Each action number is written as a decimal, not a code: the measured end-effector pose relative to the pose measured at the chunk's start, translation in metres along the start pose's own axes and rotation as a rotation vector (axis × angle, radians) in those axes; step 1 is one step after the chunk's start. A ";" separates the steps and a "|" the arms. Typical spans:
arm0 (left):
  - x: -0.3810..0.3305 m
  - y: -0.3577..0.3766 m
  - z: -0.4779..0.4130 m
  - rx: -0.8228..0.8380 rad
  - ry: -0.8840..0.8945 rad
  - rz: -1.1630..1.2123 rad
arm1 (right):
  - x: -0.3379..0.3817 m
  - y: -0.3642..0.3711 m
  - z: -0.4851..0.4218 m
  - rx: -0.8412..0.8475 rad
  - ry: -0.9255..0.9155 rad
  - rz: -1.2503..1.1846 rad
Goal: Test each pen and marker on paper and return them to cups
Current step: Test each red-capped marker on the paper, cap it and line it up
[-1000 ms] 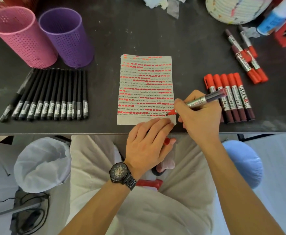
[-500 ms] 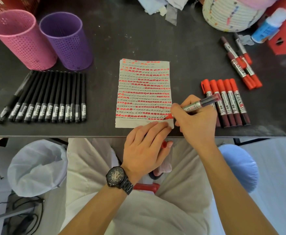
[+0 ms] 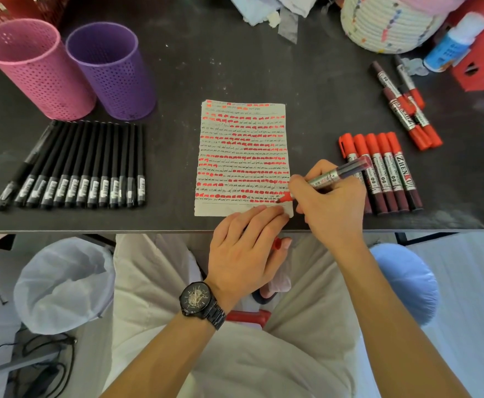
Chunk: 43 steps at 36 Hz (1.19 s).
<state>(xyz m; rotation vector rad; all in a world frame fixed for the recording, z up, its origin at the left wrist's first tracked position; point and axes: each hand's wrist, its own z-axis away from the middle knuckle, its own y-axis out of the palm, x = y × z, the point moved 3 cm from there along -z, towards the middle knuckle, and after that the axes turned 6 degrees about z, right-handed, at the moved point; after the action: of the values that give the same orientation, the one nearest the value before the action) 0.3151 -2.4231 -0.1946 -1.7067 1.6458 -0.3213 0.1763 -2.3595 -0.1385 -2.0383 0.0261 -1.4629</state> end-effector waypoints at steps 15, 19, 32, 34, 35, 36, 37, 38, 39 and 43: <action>-0.001 -0.001 0.000 0.021 -0.012 0.032 | -0.004 -0.004 0.000 -0.051 0.091 -0.109; -0.002 -0.002 0.001 0.068 -0.042 0.069 | -0.002 -0.008 0.002 -0.089 0.118 -0.208; -0.014 -0.031 -0.009 0.176 -0.226 0.256 | 0.011 -0.023 0.041 -0.111 0.152 -0.502; -0.014 -0.042 -0.007 0.151 -0.219 0.223 | 0.006 -0.027 0.058 -0.040 0.201 -0.633; -0.015 -0.049 -0.005 0.133 -0.218 0.223 | 0.003 -0.029 0.067 0.007 0.231 -0.697; -0.016 -0.056 -0.002 0.123 -0.230 0.244 | 0.000 -0.031 0.077 0.052 0.266 -0.758; -0.017 -0.062 0.003 0.132 -0.261 0.288 | -0.004 -0.032 0.087 0.087 0.306 -0.811; -0.018 -0.067 0.009 0.160 -0.320 0.352 | -0.008 -0.032 0.097 0.111 0.353 -0.862; -0.018 -0.069 0.015 0.206 -0.412 0.434 | -0.012 -0.032 0.108 0.126 0.404 -0.909; -0.016 -0.064 0.048 0.413 -0.800 0.730 | -0.024 -0.025 0.141 0.110 0.629 -0.943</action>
<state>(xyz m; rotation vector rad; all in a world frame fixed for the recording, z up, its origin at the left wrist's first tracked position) 0.3912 -2.3981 -0.1822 -0.6864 1.3306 0.3264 0.2799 -2.2648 -0.1741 -1.4400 -0.8299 -2.5427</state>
